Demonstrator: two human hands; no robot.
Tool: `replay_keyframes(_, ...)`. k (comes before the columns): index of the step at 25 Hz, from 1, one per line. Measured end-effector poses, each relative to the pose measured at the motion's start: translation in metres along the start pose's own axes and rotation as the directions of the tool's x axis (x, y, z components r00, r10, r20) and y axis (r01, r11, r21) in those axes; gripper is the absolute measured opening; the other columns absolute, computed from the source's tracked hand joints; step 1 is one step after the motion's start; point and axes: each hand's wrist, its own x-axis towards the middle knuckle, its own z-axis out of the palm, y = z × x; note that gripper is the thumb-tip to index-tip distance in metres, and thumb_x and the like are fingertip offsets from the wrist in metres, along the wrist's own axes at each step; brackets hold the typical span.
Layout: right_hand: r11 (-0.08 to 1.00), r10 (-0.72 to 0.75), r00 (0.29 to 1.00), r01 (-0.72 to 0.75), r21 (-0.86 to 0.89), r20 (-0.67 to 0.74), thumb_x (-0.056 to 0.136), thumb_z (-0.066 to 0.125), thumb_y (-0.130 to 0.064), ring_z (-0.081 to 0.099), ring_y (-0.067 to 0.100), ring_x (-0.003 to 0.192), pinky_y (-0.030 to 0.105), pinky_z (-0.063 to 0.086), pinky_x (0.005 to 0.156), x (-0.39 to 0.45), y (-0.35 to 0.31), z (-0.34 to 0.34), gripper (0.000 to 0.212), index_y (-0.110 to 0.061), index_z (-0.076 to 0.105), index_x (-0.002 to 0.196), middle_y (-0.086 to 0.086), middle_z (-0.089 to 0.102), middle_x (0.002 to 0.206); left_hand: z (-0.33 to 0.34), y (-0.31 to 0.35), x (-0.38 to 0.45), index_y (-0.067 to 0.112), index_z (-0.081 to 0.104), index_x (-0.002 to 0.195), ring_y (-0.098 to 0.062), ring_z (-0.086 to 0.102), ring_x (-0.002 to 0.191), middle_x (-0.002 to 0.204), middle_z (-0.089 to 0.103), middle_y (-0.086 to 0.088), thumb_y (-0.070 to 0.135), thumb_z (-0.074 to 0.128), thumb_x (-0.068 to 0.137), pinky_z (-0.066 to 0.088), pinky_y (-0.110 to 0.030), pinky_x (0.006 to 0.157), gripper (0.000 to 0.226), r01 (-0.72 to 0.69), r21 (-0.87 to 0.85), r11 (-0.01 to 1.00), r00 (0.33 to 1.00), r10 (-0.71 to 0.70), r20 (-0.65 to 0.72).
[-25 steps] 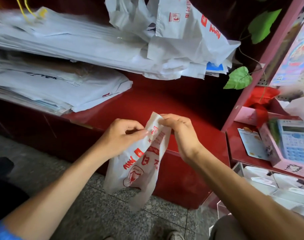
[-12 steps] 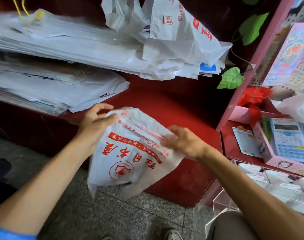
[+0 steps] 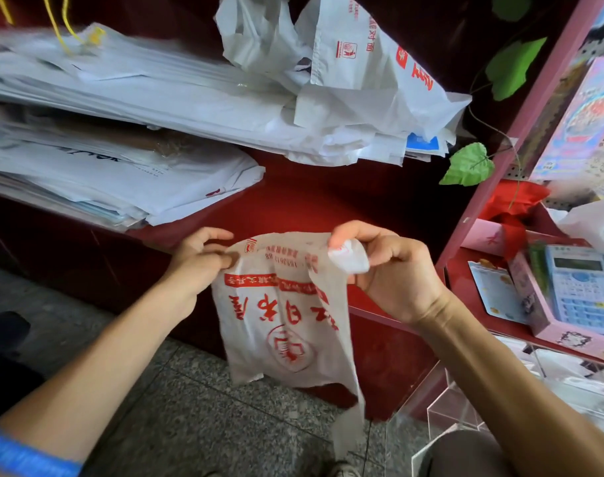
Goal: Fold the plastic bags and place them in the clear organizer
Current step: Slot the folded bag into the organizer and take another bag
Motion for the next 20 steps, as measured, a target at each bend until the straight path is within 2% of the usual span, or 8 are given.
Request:
replay_keyframes(2,0.998,-0.047,0.998,0.049,-0.051,0.049,0.078,0.037,0.009,0.067,0.024,0.083,0.032,0.054,0.066,0.001,-0.002,0.005,0.039,-0.004,0.067,0.099,0.011,0.071,0.092,0.007,0.001,-0.004,0.023,0.063,0.106,-0.017,0.062,0.092,0.109,0.067,-0.009,0.002,0.070,0.085,0.045,-0.026,0.071,0.031,-0.004,0.136,0.991,1.000,0.006,-0.019)
replay_keyframes(4,0.951,-0.113,0.993,0.098,-0.293,-0.035,0.095,0.052,0.003,0.067,0.019,0.074,0.030,0.050,0.061,0.000,-0.003,0.012,0.016,-0.003,0.066,0.101,0.005,0.073,0.085,0.013,0.005,-0.010,0.026,0.063,0.105,-0.018,0.061,0.103,0.113,0.064,0.000,0.010,0.074,0.084,0.047,-0.028,0.082,0.029,-0.116,0.328,0.938,0.992,0.127,-0.012)
replay_keyframes(8,0.588,-0.313,0.933,0.044,-0.808,-0.177,0.092,0.070,-0.024,0.043,0.008,0.045,0.026,0.033,0.047,0.001,-0.001,0.018,0.020,-0.013,0.076,0.077,-0.006,0.059,0.054,0.019,0.030,-0.038,0.023,0.074,0.096,-0.019,0.069,0.097,0.100,0.074,-0.001,0.033,0.066,0.091,0.052,-0.044,0.094,0.014,-0.251,0.022,0.968,0.914,0.229,0.334)
replay_keyframes(11,0.428,-0.516,0.841,0.085,-0.900,-0.166,0.085,0.075,-0.031,0.058,0.013,0.072,0.032,0.045,0.065,0.001,-0.005,0.022,0.027,-0.020,0.068,0.061,-0.006,0.061,0.073,0.026,0.043,-0.051,0.021,0.070,0.114,-0.022,0.063,0.113,0.115,0.070,-0.005,0.056,0.061,0.087,0.046,-0.048,0.100,0.045,-0.306,-0.108,0.946,0.722,0.305,0.621)
replay_keyframes(13,0.487,-0.510,0.855,0.190,-0.852,-0.100,0.085,0.074,-0.020,0.061,0.016,0.073,0.037,0.049,0.067,-0.003,-0.012,0.030,0.028,-0.015,0.061,0.061,-0.004,0.061,0.070,0.030,0.050,-0.059,0.023,0.061,0.127,-0.024,0.056,0.124,0.127,0.064,-0.002,0.062,0.065,0.082,0.044,-0.048,0.105,0.060,-0.320,-0.183,0.930,0.560,0.341,0.755)
replay_keyframes(15,0.585,-0.471,0.876,0.224,-0.779,-0.102,0.085,0.072,-0.013,0.057,0.031,0.059,0.043,0.047,0.053,-0.004,-0.012,0.034,0.027,-0.004,0.056,0.065,0.010,0.058,0.061,0.028,0.056,-0.065,0.027,0.059,0.125,-0.018,0.057,0.119,0.120,0.063,0.003,0.045,0.074,0.078,0.047,-0.036,0.099,0.053,-0.262,-0.224,0.939,0.466,0.327,0.822)
replay_keyframes(17,0.625,-0.443,0.886,0.197,-0.755,-0.136,0.087,0.071,-0.013,0.059,0.036,0.056,0.047,0.048,0.050,-0.004,-0.008,0.035,0.020,-0.004,0.058,0.074,0.015,0.061,0.062,0.028,0.059,-0.068,0.022,0.064,0.114,-0.018,0.062,0.101,0.103,0.065,-0.002,0.014,0.068,0.075,0.049,-0.030,0.084,0.041,-0.264,-0.204,0.943,0.502,0.315,0.806)
replay_keyframes(20,0.649,-0.457,0.856,0.135,-0.749,-0.243,0.090,0.070,-0.014,0.069,0.033,0.069,0.048,0.057,0.064,-0.001,-0.007,0.025,0.007,-0.009,0.069,0.085,0.012,0.071,0.074,0.027,0.050,-0.059,0.016,0.070,0.086,-0.018,0.061,0.072,0.078,0.067,-0.008,0.003,0.059,0.065,0.045,-0.036,0.063,0.027,-0.399,0.082,0.913,0.720,0.257,0.645)
